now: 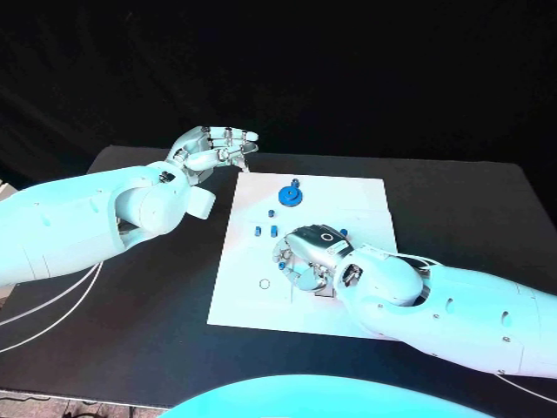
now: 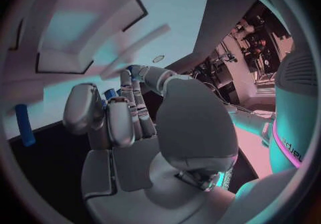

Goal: Assemble the parts on the task board

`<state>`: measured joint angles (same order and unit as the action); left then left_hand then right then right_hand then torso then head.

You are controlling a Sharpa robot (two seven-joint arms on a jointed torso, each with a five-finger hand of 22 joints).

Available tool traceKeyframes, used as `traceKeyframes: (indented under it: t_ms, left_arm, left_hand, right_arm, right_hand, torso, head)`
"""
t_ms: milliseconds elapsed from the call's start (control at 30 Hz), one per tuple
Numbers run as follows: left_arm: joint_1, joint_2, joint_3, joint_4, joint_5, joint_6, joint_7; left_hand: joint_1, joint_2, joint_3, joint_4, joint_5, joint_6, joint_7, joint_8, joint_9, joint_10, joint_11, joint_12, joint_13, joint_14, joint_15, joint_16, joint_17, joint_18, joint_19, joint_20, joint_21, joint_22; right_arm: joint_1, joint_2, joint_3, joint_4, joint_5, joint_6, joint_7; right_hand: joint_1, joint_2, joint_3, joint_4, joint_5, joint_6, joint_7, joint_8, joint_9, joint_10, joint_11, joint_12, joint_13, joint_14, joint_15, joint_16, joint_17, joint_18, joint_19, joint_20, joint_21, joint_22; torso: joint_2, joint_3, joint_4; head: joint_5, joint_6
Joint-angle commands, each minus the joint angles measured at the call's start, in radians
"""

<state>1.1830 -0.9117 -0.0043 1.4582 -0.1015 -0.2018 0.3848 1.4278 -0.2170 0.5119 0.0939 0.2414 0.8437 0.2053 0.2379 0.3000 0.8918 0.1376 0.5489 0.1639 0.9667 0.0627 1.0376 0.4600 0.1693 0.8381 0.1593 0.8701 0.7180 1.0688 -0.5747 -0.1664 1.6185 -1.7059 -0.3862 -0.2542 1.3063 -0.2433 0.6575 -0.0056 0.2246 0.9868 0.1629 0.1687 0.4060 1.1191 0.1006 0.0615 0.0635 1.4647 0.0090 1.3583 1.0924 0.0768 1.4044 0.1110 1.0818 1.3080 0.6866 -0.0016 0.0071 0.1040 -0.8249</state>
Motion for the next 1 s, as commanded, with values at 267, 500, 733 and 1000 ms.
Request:
traceKeyframes:
  t_ms: [267,500,733,1000]
  left_arm:
    - [0.0,-0.002,0.001,0.001,0.005,0.008,0.003]
    - [0.0,-0.004,-0.001,0.0,0.006,0.007,0.003]
    - [-0.001,-0.003,-0.003,-0.003,0.007,0.008,0.004]
    - [-0.002,0.001,-0.005,-0.004,0.007,0.009,0.004]
  left_hand:
    - [0.001,-0.003,-0.005,-0.003,0.003,-0.004,-0.001,-0.002,-0.001,-0.006,0.001,-0.004,-0.001,0.0,0.006,-0.004,-0.001,0.013,0.001,0.006,-0.004,-0.001]
    - [0.001,-0.002,-0.005,-0.003,0.003,-0.004,-0.001,-0.002,-0.001,-0.005,0.001,-0.004,-0.001,0.0,0.006,-0.004,-0.001,0.013,0.001,0.006,-0.004,-0.001]
    - [0.002,-0.002,-0.005,-0.004,0.002,-0.003,-0.001,-0.001,0.0,-0.004,0.001,-0.003,-0.001,0.001,0.006,-0.004,-0.001,0.013,0.001,0.006,-0.004,-0.001]
    - [0.002,-0.002,-0.005,-0.004,0.002,-0.003,-0.001,-0.001,0.0,-0.004,0.001,-0.003,-0.001,0.001,0.006,-0.004,-0.001,0.013,0.001,0.006,-0.005,-0.001]
  right_arm:
    - [0.0,-0.048,-0.001,0.041,0.012,-0.061,0.02]
    - [0.026,-0.133,0.008,0.11,0.041,-0.081,0.016]
    - [0.095,-0.232,0.02,0.12,0.108,-0.025,0.005]
    - [0.142,-0.266,0.022,0.073,0.135,0.048,-0.001]
  right_hand:
    - [0.001,-0.01,-0.037,0.0,-0.01,-0.032,0.009,-0.024,-0.011,-0.069,0.014,0.014,0.002,-0.032,0.017,-0.045,-0.094,0.037,-0.045,0.01,-0.115,0.0]
    - [0.0,-0.009,-0.043,0.001,-0.007,-0.03,0.007,-0.024,-0.011,-0.065,0.013,0.023,0.004,-0.03,0.016,-0.042,-0.089,0.034,-0.038,0.01,-0.098,0.007]
    - [-0.004,-0.019,-0.072,0.002,-0.021,-0.033,0.004,-0.031,-0.015,-0.064,0.009,0.046,0.005,-0.008,0.013,-0.012,-0.041,0.025,-0.014,0.008,-0.052,0.026]
    - [0.224,0.039,-0.727,0.3,-0.079,-0.093,-0.029,-0.078,-0.039,-0.212,0.024,0.13,0.008,-0.054,0.03,-0.014,-0.103,0.038,-0.047,0.025,-0.159,-0.017]
  torso:
    - [0.0,0.0005,0.0006]
    - [-0.001,-0.0001,-0.0005]
    - [-0.001,-0.0008,-0.0029]
    - [-0.001,0.0,-0.0019]
  head:
    - [-0.003,0.008]
    - [-0.008,0.015]
    - [-0.019,0.025]
    - [-0.025,0.03]
